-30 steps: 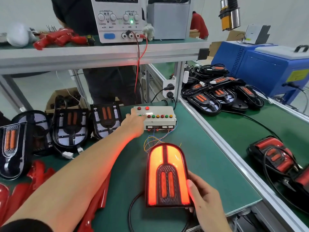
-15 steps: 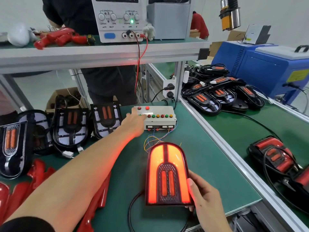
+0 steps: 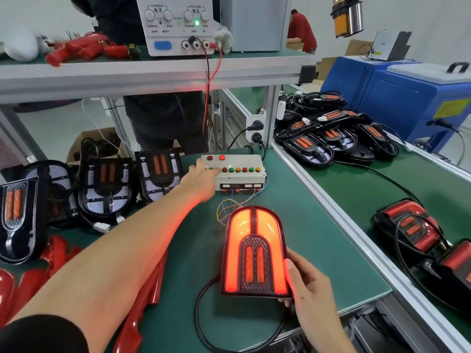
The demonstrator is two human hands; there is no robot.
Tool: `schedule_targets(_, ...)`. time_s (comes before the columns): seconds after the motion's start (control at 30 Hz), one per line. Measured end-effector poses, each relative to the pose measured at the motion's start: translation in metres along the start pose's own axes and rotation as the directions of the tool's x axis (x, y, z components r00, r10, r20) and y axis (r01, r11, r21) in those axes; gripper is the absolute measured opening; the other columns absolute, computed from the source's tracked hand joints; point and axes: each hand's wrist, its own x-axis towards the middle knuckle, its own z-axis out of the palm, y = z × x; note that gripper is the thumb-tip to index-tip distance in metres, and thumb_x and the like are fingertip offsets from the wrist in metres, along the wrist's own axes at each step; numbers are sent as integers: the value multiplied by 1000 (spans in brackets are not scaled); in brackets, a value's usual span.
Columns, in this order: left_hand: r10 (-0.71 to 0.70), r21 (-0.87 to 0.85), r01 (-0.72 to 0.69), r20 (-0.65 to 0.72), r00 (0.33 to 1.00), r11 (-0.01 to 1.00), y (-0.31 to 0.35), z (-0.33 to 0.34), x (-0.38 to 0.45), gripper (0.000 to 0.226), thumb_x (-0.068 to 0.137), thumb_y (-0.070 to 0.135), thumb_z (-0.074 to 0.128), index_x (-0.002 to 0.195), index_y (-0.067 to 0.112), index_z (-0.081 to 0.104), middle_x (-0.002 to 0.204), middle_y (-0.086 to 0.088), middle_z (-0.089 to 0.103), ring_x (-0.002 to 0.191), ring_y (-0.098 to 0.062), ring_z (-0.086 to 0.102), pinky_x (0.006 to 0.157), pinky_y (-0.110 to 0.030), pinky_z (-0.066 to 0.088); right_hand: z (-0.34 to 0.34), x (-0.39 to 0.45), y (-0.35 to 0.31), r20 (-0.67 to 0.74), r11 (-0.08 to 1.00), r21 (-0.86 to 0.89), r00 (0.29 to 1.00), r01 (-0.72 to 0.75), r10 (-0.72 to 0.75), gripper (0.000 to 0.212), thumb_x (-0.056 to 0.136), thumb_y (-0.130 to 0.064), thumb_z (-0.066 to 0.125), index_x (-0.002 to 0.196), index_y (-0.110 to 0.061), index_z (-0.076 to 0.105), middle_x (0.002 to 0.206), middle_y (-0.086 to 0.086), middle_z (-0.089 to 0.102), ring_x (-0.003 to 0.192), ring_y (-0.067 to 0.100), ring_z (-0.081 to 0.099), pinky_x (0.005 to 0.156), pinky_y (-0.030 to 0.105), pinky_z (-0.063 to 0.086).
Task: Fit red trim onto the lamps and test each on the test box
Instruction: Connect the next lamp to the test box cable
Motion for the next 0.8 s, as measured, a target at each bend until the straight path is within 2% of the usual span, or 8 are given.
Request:
schedule_targets(0.13, -23, 26, 23, -23, 999, 999, 4, 2, -2, 75, 91, 8, 55, 158, 34, 31, 151, -17, 24, 132, -37, 37, 100, -48, 44, -1, -1, 2, -1, 1000, -17, 1000, -10, 10, 36, 84, -46, 63, 117, -38, 75, 78, 9, 76, 52, 16, 55, 44, 25, 47)
schedule_targets(0.23, -7, 76, 20, -165, 986, 997, 9, 2, -3, 65, 89, 15, 63, 150, 27, 44, 141, -16, 35, 126, -35, 42, 101, -45, 44, -2, -1, 4, -10, 999, -26, 1000, -22, 22, 37, 83, -48, 64, 118, -39, 72, 87, 7, 78, 58, 17, 60, 46, 27, 50)
schedule_targets(0.3, 36, -24, -43, -227, 973, 999, 15, 4, -3, 57, 92, 12, 58, 147, 22, 50, 138, -14, 44, 122, -33, 50, 98, -43, 47, -2, 0, 4, -16, 999, -27, 1000, -26, 26, 37, 84, -47, 64, 119, -39, 72, 90, 6, 79, 61, 18, 63, 47, 29, 53)
schedule_targets(0.37, 157, -130, -181, -178, 972, 975, 22, 5, -3, 53, 100, 12, 47, 151, 24, 46, 142, -11, 53, 124, -33, 54, 101, -45, 50, -2, 0, 4, -26, 999, -20, 999, -36, 35, 37, 83, -46, 64, 119, -37, 72, 92, 5, 79, 62, 18, 63, 46, 30, 53)
schedule_targets(0.43, 266, -103, -279, -124, 956, 955, 30, 6, -1, 51, 105, 17, 38, 155, 27, 40, 140, -11, 55, 128, -33, 52, 101, -48, 49, -2, 0, 3, -37, 999, -14, 999, -34, 33, 38, 83, -45, 64, 119, -36, 73, 89, 6, 79, 57, 15, 60, 42, 27, 49)
schedule_targets(0.57, 295, -50, -298, -53, 954, 953, 37, 0, 11, 62, 103, 8, 37, 159, 33, 30, 131, -10, 52, 126, -31, 48, 96, -47, 48, -1, -1, 0, -28, 1000, 2, 999, -27, 27, 34, 82, -46, 65, 113, -41, 76, 85, 7, 78, 53, 14, 58, 41, 25, 47)
schedule_targets(0.7, 276, -14, -276, 44, 960, 961, 46, -5, 20, 70, 99, 6, 40, 161, 35, 23, 137, -12, 51, 125, -32, 49, 93, -44, 47, -1, -1, -1, -31, 999, -9, 999, -36, 35, 42, 78, -52, 65, 117, -38, 73, 89, 4, 79, 55, 13, 60, 41, 24, 47)
schedule_targets(0.8, 276, -15, -276, 59, 959, 961, 53, -6, 23, 74, 97, 5, 42, 161, 37, 22, 136, -12, 51, 120, -33, 51, 79, -40, 43, -2, -1, 0, -42, 999, -10, 998, -50, 50, 42, 80, -49, 65, 119, -35, 73, 88, 5, 79, 55, 11, 60, 42, 24, 47)
